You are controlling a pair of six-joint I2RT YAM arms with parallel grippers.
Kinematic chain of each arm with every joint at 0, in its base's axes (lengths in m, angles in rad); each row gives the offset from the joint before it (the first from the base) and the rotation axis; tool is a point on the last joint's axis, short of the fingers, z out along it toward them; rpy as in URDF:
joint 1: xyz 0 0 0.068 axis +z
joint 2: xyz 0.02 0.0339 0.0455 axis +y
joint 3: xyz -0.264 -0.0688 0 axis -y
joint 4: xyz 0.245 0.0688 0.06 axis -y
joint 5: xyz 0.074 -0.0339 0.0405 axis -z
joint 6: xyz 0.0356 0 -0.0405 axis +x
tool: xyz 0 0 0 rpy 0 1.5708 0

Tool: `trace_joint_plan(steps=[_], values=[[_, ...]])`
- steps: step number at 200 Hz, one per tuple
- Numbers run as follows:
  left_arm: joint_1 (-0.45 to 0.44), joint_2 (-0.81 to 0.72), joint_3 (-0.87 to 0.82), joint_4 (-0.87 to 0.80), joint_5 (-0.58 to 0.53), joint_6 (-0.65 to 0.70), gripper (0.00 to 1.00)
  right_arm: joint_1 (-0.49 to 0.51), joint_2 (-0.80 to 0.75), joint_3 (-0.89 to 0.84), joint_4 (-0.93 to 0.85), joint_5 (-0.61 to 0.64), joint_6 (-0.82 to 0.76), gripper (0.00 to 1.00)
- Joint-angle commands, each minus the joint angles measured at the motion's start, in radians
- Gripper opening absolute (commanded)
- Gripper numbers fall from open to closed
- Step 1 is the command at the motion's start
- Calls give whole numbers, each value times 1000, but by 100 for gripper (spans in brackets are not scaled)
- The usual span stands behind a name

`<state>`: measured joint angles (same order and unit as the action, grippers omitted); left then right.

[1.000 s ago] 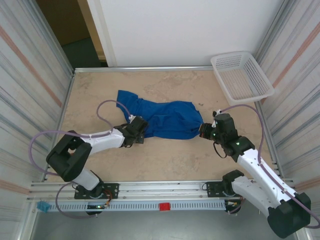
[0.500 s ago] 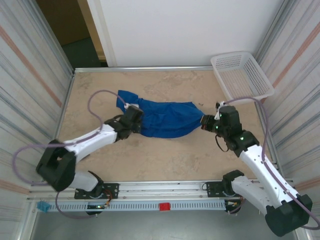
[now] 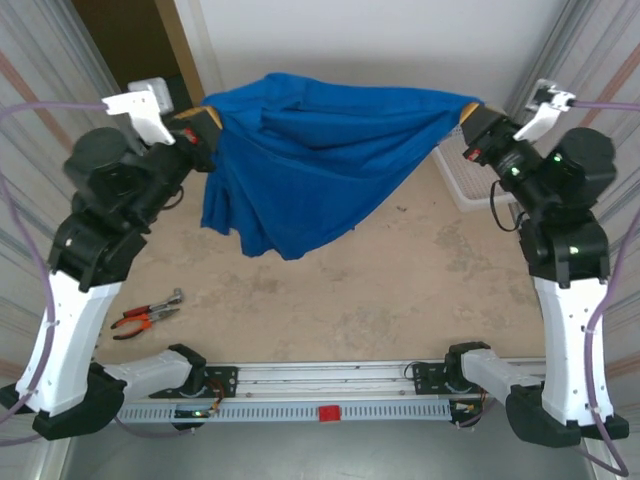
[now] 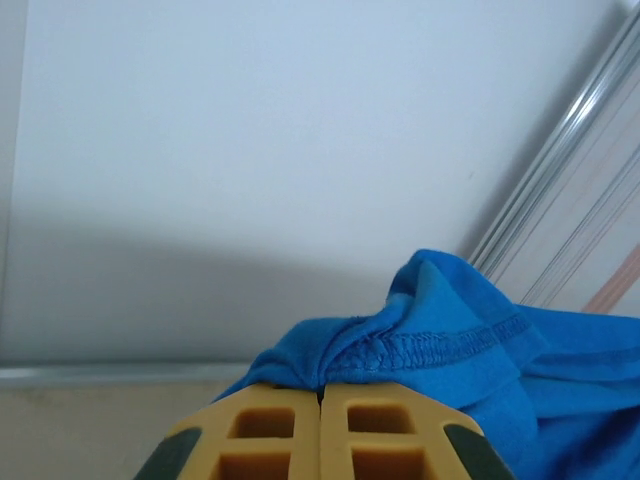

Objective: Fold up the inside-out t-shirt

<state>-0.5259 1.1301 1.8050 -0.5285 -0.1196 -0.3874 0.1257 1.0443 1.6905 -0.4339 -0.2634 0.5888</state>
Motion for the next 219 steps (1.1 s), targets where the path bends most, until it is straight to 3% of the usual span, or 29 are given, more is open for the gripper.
trace_joint_plan(steps=[1,36,54,91,127,150,162,190,219], values=[[31,61,59,-38,6,43,0,-12,50,55,-14,-7,-37,0],[225,178,22,-41,180,-45,0,-14,153,13,31,-38,-18,0],[277,191,-71,-16,222,-81,0,-18,180,-21,35,-43,-18,0],[280,95,-381,57,302,-165,0,-19,145,-190,63,-74,-3,0],[242,-47,-802,102,301,-223,0,-2,11,-522,76,-79,14,0],[241,-115,-982,116,259,-237,35,36,-50,-724,93,-68,37,0],[235,-131,-1018,113,231,-219,46,65,-102,-800,90,-51,39,0],[176,-91,-987,78,154,-156,52,114,-147,-897,74,-4,41,0],[25,-13,-925,64,56,-100,51,123,-177,-916,61,19,42,0]])
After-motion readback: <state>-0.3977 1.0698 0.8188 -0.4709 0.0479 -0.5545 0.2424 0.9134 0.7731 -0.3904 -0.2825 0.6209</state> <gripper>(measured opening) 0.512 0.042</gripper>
